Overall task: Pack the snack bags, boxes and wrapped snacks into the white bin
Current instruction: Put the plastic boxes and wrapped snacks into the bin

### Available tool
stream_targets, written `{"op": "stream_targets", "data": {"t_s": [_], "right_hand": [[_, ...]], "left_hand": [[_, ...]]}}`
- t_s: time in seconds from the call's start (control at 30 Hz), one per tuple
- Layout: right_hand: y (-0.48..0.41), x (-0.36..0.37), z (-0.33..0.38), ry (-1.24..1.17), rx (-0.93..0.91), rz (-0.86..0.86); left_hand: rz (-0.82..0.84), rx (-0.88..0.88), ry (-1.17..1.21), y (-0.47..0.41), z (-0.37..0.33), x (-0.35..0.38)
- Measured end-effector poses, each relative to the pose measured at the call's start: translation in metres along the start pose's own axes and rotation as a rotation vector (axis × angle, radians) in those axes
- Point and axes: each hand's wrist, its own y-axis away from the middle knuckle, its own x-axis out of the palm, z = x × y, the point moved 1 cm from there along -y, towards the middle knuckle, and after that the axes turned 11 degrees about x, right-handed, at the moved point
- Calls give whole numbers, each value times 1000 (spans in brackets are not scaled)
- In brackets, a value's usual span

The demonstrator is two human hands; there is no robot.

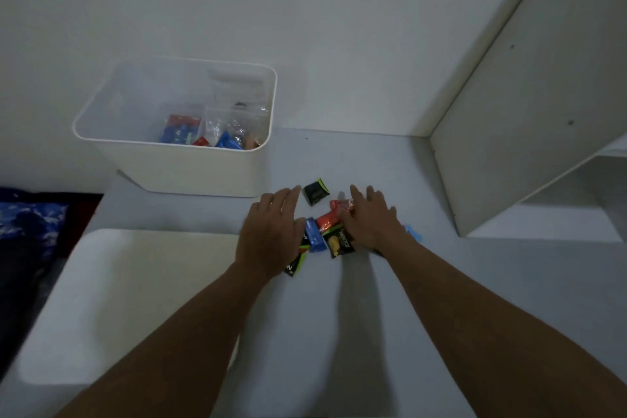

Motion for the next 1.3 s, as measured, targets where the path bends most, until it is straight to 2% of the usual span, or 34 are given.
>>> {"op": "stream_targets", "data": {"t_s": [0.13, 0.23, 0.37, 0.43, 0.67, 0.87, 1.07, 1.2, 1.3], "right_hand": [[-6, 33, -23, 34, 73, 57], [-7, 53, -26, 29, 22, 42], [-7, 61, -21, 42, -65, -249], [-10, 62, -19, -20, -104, -308], [-11, 60, -17, -224, -154, -223], [-8, 29, -11, -304, -137, -199], [2, -38, 9, -365, -197, -300], [8, -87, 54, -477, -233, -341], [13, -113, 94, -561, -268, -343]], "left_hand": [[274, -188, 101, 9, -12, 39], [346, -184, 17, 15, -20, 58], [309, -186, -43, 17, -22, 68], [289, -195, 7, 18, -22, 72], [197, -261, 273, 13, -18, 65], [120, -241, 347, -1, -9, 42], [-53, -194, 408, -32, 3, -26], [-181, -198, 379, -56, 24, -84], [-281, -269, 355, -64, 52, -120]]}}
